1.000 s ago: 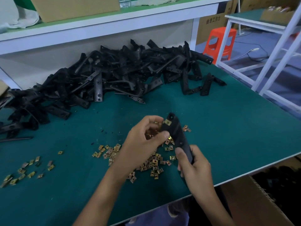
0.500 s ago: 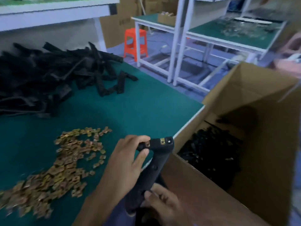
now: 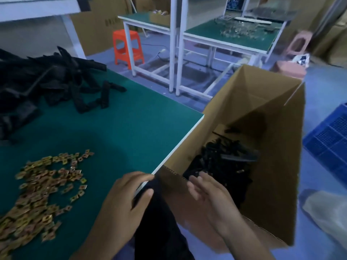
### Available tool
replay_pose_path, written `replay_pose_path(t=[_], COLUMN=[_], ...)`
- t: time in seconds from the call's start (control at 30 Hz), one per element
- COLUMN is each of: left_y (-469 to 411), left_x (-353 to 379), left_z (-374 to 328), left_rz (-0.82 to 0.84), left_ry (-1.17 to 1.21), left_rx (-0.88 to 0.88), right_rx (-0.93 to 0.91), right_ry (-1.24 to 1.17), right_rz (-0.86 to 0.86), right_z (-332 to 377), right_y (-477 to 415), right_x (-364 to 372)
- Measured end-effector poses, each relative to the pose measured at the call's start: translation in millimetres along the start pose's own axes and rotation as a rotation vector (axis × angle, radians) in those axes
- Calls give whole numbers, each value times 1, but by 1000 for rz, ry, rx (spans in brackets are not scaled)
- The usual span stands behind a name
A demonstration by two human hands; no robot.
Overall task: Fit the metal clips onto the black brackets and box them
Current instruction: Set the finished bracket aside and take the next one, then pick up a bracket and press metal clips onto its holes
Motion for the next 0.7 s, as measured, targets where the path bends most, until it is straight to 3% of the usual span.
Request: replay_pose_path(t=[0.1, 0.27, 0.4, 0.5, 0.63, 0.7], left_y=[10, 16, 14, 0, -36, -54], left_x=[-32, -108, -168, -204, -253, -275], left_z=[30, 90, 145, 187, 236, 252], left_rz=[-79, -245, -374, -428, -586, -683], left_ry=[-31, -99, -173, -225, -242, -240], left_rx=[-119, -294, -436, -513, -626, -676], right_rx=[-48, -618, -816, -946, -1149, -1241], right_ry=[229, 887, 1197, 1386, 1246, 1183], right_rz=[147, 411, 581, 451, 274, 264], right_z=[-29, -54, -88, -99, -90, -89], right_y=[1, 17, 27, 30, 34, 36], right_x=[46, 151, 216, 227, 219, 219])
Point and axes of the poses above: each hand's wrist, its own y-axis away from the middle knuckle, its own x-axis out of the palm, z = x × y, the point moved 8 cm from there along -y, towards the middle knuckle, and after that the axes turned 4 degrees about -z, right-handed, at the moved point
